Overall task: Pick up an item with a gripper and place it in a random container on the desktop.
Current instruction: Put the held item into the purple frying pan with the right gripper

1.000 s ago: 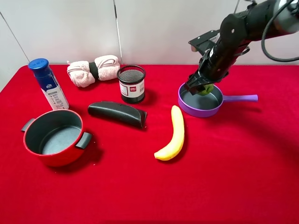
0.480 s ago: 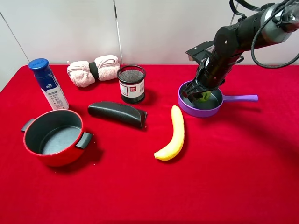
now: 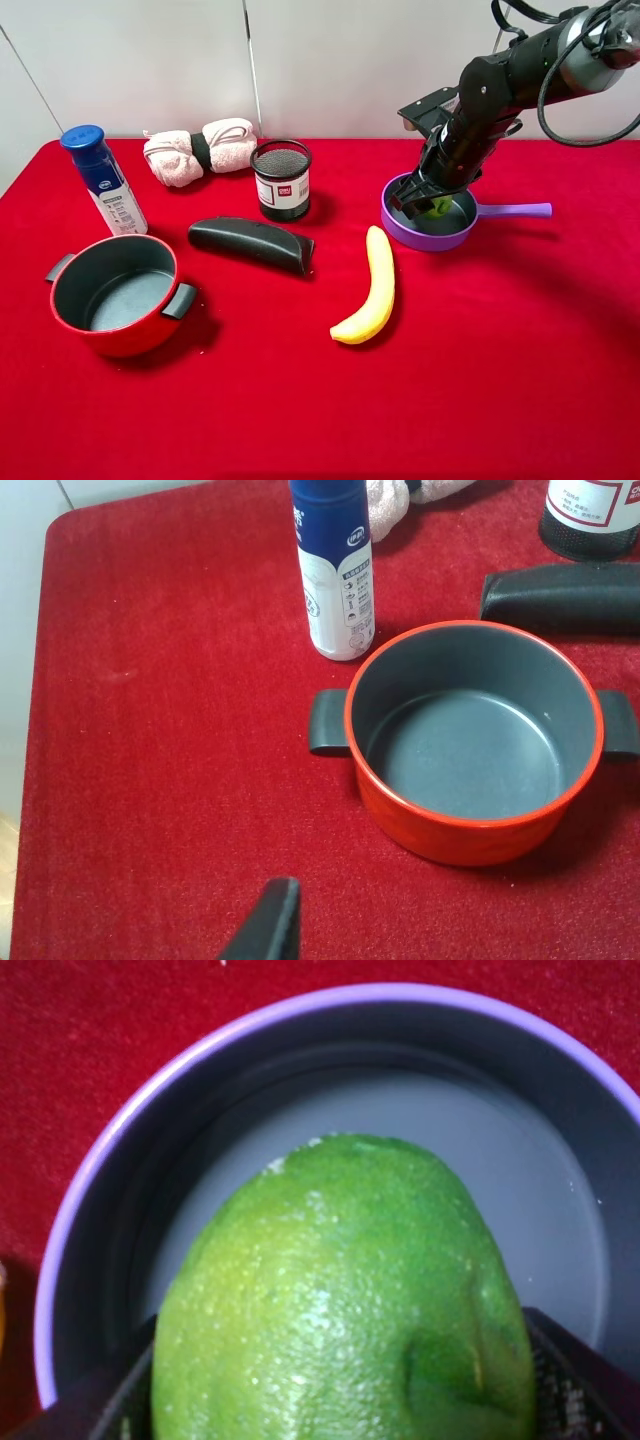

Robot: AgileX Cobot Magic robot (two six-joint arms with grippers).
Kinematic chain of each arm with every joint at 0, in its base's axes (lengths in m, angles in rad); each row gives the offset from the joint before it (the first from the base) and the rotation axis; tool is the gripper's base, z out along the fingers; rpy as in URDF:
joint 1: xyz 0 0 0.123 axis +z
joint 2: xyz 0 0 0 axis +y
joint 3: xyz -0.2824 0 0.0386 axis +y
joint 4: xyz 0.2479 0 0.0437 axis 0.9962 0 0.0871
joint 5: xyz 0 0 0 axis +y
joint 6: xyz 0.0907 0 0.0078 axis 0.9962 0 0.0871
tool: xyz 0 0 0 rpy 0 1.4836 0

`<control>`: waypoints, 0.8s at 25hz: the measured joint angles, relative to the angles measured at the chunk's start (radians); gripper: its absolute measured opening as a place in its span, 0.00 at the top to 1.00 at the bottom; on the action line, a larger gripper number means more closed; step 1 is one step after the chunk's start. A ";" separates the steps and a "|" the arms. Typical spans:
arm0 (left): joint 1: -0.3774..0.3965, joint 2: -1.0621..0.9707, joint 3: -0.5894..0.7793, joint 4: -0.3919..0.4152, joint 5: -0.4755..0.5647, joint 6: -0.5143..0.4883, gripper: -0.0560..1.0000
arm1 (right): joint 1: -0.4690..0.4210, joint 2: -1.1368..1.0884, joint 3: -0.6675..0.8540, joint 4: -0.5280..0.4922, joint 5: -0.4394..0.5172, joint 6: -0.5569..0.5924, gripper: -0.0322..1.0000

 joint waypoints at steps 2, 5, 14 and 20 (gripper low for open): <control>0.000 0.000 0.000 0.000 0.000 0.000 0.02 | 0.000 0.000 0.000 0.000 0.000 0.000 0.51; 0.000 0.000 0.000 0.000 0.000 0.000 0.02 | 0.000 0.000 0.000 0.000 0.000 -0.001 0.51; 0.000 0.000 0.000 0.000 0.000 0.000 0.02 | 0.000 -0.003 0.000 -0.019 0.000 -0.025 0.38; 0.000 0.000 0.000 0.000 0.000 0.000 0.02 | 0.000 -0.003 0.000 -0.023 0.000 -0.026 0.37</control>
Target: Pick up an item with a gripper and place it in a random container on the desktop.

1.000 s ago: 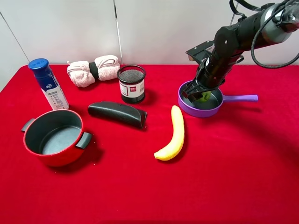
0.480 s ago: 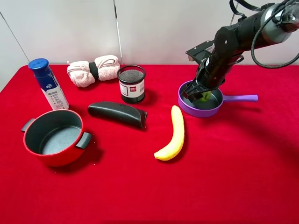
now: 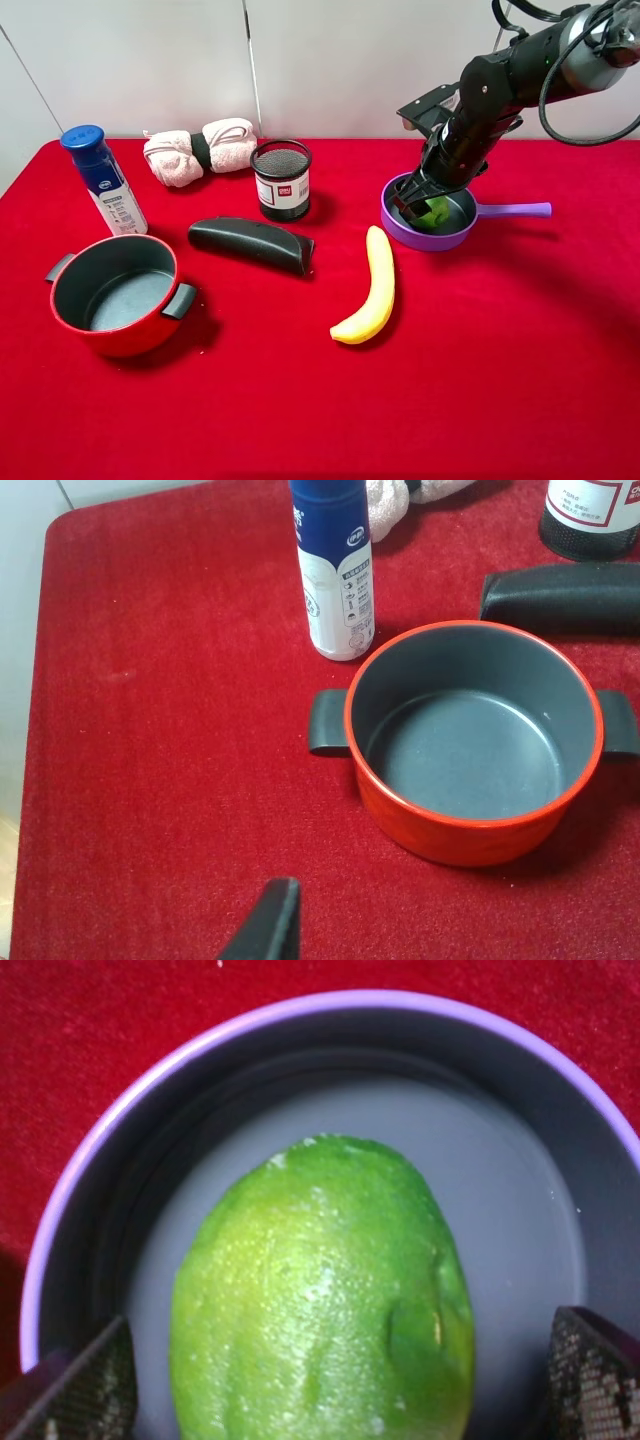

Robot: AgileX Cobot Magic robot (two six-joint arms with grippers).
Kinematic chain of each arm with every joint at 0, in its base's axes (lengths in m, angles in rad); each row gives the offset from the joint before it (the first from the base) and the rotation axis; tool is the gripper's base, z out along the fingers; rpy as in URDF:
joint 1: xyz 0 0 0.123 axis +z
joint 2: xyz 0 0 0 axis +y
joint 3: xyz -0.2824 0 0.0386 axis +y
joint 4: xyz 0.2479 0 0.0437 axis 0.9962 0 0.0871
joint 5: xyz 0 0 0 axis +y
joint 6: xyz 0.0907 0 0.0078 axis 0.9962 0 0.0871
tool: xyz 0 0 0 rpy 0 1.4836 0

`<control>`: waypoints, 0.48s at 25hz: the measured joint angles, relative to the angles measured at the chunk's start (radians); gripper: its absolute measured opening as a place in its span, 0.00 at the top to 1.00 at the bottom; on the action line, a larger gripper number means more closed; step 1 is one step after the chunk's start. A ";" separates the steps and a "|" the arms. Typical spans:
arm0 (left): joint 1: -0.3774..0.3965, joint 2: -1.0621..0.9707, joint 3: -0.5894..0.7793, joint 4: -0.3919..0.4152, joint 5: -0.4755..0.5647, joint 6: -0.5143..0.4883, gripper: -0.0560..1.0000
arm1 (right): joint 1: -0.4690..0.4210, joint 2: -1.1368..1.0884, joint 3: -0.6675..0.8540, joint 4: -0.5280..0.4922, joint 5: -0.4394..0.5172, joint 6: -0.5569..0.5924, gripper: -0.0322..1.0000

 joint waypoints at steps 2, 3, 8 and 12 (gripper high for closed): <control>0.000 0.000 0.000 0.000 0.000 0.000 0.02 | 0.000 -0.001 0.000 0.000 0.000 0.000 0.37; 0.000 0.000 0.000 0.000 0.000 0.000 0.02 | 0.000 -0.002 0.000 0.000 0.000 -0.002 0.37; 0.000 0.000 0.000 0.000 0.000 0.000 0.02 | 0.000 -0.045 0.000 0.000 0.001 -0.016 0.31; 0.000 0.000 0.000 0.000 0.000 0.000 0.02 | 0.000 -0.103 0.000 -0.001 0.019 -0.016 0.30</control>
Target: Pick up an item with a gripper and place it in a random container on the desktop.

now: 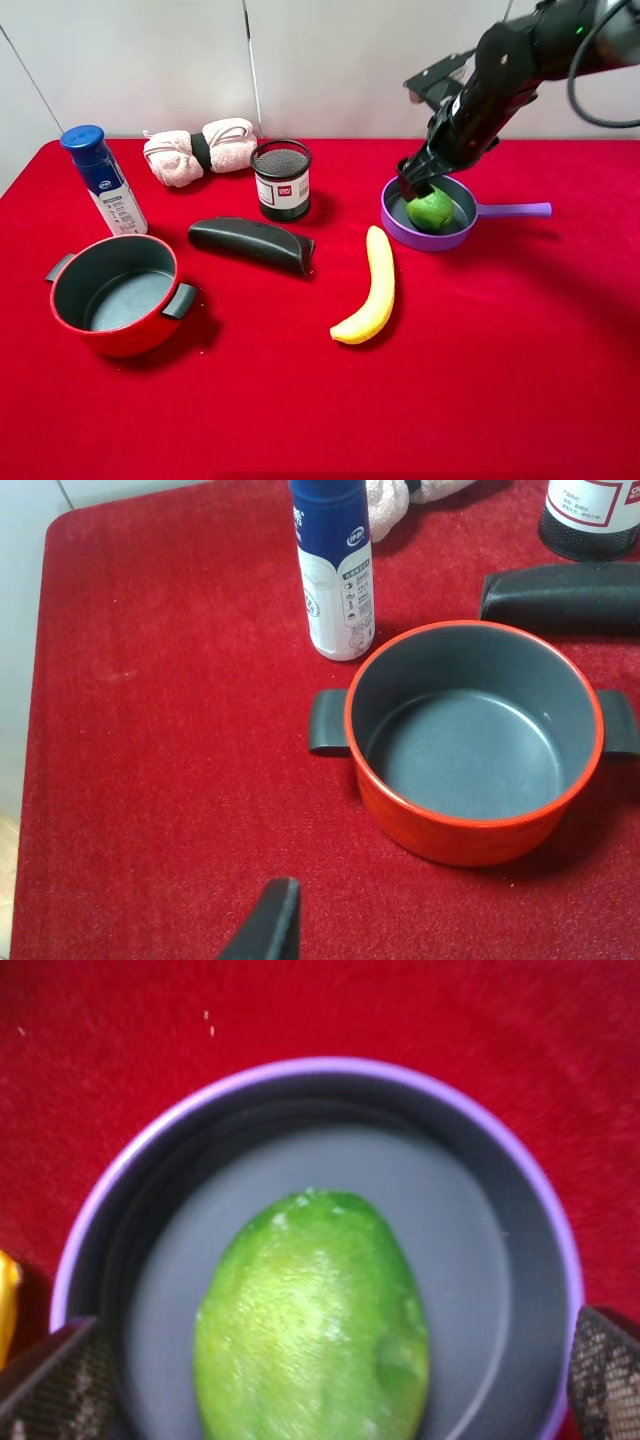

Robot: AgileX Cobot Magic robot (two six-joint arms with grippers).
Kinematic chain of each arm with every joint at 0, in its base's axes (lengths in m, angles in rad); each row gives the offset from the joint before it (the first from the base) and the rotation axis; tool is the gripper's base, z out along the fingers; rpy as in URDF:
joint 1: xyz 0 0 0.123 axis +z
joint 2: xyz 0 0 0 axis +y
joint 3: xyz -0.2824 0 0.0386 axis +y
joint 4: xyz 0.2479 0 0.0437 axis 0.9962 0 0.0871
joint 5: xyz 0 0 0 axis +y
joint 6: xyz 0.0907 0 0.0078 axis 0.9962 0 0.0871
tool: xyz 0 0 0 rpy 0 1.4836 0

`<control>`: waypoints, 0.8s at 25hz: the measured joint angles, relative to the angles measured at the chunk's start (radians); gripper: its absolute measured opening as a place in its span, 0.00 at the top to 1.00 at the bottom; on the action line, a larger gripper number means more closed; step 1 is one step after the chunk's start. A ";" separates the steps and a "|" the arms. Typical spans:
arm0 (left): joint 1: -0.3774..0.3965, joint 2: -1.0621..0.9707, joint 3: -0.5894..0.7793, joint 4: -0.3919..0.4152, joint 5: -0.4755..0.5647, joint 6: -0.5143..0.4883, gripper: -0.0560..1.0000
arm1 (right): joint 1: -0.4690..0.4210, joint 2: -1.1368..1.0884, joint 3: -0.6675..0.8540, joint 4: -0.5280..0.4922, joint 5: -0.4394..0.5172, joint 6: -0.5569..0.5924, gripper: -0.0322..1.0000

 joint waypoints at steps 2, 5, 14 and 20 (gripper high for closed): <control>0.000 0.000 0.000 0.000 0.000 0.000 0.02 | 0.000 -0.030 0.000 0.000 0.024 0.000 0.30; 0.000 0.000 0.000 0.000 0.000 0.000 0.02 | 0.000 -0.082 0.000 0.001 0.080 0.000 0.30; 0.000 0.000 0.000 0.000 0.000 0.001 0.02 | 0.000 -0.311 0.060 0.072 0.263 0.000 0.30; 0.000 0.000 0.000 0.000 0.000 0.001 0.02 | 0.000 -0.498 0.197 0.110 0.279 0.007 0.30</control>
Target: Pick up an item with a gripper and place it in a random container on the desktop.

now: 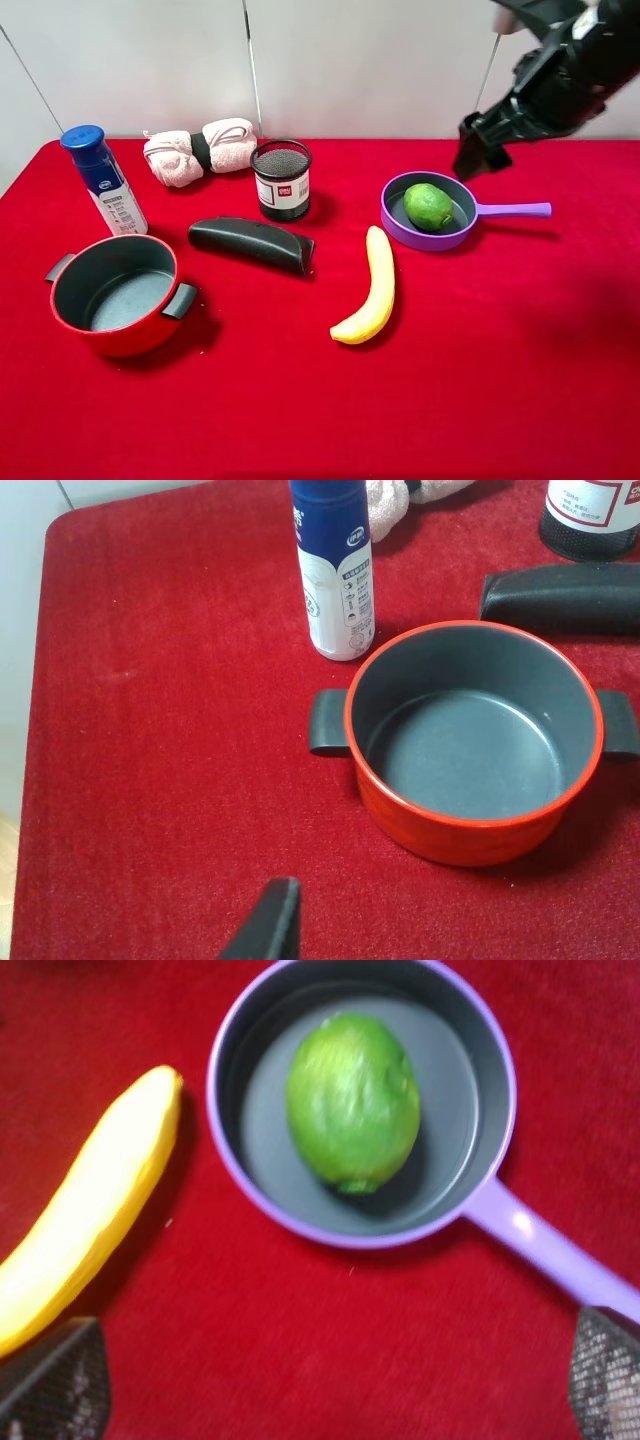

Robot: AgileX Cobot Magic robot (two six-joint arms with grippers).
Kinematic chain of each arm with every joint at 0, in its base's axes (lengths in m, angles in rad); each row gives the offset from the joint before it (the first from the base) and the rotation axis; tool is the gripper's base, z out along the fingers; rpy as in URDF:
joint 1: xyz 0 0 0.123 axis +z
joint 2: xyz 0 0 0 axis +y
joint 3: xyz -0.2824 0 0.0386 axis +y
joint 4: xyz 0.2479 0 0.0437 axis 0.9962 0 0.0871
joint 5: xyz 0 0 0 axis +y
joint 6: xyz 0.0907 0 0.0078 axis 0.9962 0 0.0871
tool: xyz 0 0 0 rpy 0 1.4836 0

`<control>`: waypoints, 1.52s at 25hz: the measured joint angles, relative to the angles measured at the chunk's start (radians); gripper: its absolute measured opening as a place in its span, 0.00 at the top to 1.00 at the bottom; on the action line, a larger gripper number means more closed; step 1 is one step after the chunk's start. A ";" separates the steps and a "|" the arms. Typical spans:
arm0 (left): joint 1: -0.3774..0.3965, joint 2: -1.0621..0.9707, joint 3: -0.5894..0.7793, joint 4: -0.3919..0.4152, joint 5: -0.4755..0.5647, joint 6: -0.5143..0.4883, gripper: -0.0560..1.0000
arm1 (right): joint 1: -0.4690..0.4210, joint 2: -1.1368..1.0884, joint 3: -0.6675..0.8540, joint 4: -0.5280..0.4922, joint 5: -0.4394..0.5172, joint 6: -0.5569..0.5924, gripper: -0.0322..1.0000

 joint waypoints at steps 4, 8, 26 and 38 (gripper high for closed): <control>0.000 0.000 0.000 0.000 0.000 0.000 0.02 | 0.000 -0.140 0.097 0.033 0.028 0.005 0.30; 0.000 0.000 0.000 0.000 0.000 0.000 0.02 | 0.000 -0.290 0.206 0.075 0.034 0.009 0.30; 0.000 0.000 0.000 0.000 0.000 0.000 0.02 | 0.000 -0.965 0.549 0.169 0.121 0.038 0.30; 0.000 0.000 0.000 0.000 0.000 0.000 0.02 | 0.000 -1.292 0.574 0.168 0.164 0.038 0.30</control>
